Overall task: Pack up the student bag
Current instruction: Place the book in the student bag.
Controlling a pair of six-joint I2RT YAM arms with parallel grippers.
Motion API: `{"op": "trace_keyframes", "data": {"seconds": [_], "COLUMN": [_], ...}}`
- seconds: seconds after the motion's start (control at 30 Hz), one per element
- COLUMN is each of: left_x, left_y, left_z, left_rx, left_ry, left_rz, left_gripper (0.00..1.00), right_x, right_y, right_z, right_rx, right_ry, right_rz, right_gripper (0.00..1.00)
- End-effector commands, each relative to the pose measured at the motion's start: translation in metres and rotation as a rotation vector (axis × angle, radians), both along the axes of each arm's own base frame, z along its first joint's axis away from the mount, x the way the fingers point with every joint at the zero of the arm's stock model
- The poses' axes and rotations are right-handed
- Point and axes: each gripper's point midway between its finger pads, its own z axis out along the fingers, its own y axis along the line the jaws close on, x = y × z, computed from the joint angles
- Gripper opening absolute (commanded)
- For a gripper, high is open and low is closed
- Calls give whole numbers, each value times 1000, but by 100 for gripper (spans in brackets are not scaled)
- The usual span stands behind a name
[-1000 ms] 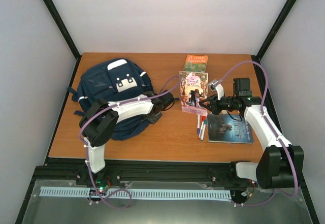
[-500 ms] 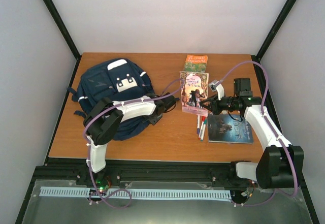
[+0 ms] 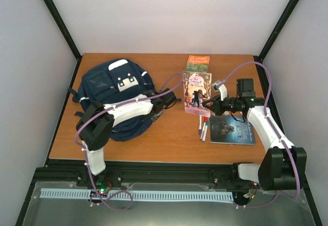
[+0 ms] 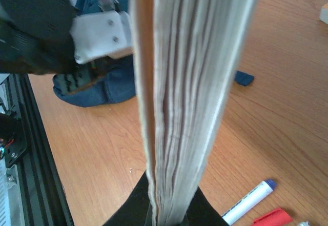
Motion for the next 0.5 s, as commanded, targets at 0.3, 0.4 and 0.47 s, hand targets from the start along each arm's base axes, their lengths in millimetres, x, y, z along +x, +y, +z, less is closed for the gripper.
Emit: {"op": "trace_keyframes", "data": {"seconds": [0.3,0.4,0.47], "left_x": [23,25,24], "left_y": [-18,-15,-13], "left_z": [140,164,176], "left_rx": [-259,-286,-296], "left_ry": [-308,-365,-391], "left_rz": [-10,-12,-16], "left_gripper": [1,1,1], "right_x": [8,5,0], "right_y": [4,14,22], "right_z": [53,64,64], "right_rx": [91,167,200], "right_ry": [68,182,250], "right_rz": [-14,31,53], "right_gripper": [3,3,3]}}
